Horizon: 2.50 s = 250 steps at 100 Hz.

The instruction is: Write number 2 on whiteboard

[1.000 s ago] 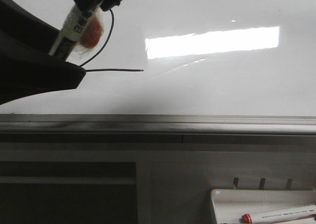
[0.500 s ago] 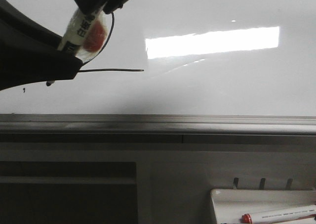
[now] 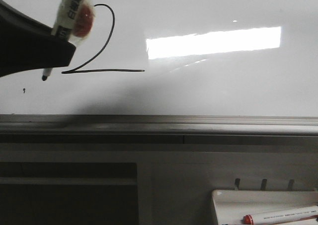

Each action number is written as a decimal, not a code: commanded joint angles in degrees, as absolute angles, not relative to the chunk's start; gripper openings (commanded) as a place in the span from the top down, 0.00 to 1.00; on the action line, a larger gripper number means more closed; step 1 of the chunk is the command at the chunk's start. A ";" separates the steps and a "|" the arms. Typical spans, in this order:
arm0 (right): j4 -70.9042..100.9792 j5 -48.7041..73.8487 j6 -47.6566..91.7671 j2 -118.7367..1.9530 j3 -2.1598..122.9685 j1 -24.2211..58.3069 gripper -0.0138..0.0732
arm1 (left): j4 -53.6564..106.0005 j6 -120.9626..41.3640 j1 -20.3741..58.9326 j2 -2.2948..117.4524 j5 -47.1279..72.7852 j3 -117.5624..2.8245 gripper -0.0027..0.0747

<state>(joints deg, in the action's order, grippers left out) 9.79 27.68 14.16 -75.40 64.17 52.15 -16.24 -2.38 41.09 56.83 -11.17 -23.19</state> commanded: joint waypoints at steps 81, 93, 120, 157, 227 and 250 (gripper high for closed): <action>9.28 24.57 13.95 -71.50 66.08 47.43 0.21 | 16.74 -1.53 20.39 60.73 4.73 -32.78 0.99; 9.28 25.55 13.95 -71.50 66.08 47.43 0.21 | 16.86 -1.53 20.39 62.69 5.26 -33.97 0.99; 9.28 26.98 13.95 -71.50 66.08 47.43 0.21 | 17.00 -1.53 20.39 62.82 5.26 -34.10 0.99; 9.28 26.87 13.95 -71.50 66.08 47.43 0.21 | 20.60 -1.53 20.39 62.86 5.02 -34.10 0.99; 9.28 26.12 13.95 -71.50 66.08 47.43 0.21 | 22.27 -2.05 23.63 66.97 4.29 -37.06 0.99; 9.28 26.12 13.95 -71.50 66.08 47.43 0.21 | 23.33 -2.05 23.63 67.72 3.61 -37.06 0.99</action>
<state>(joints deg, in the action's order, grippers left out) 9.30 29.99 13.92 -73.37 64.17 47.73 22.46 -2.22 23.49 67.62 7.29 -35.37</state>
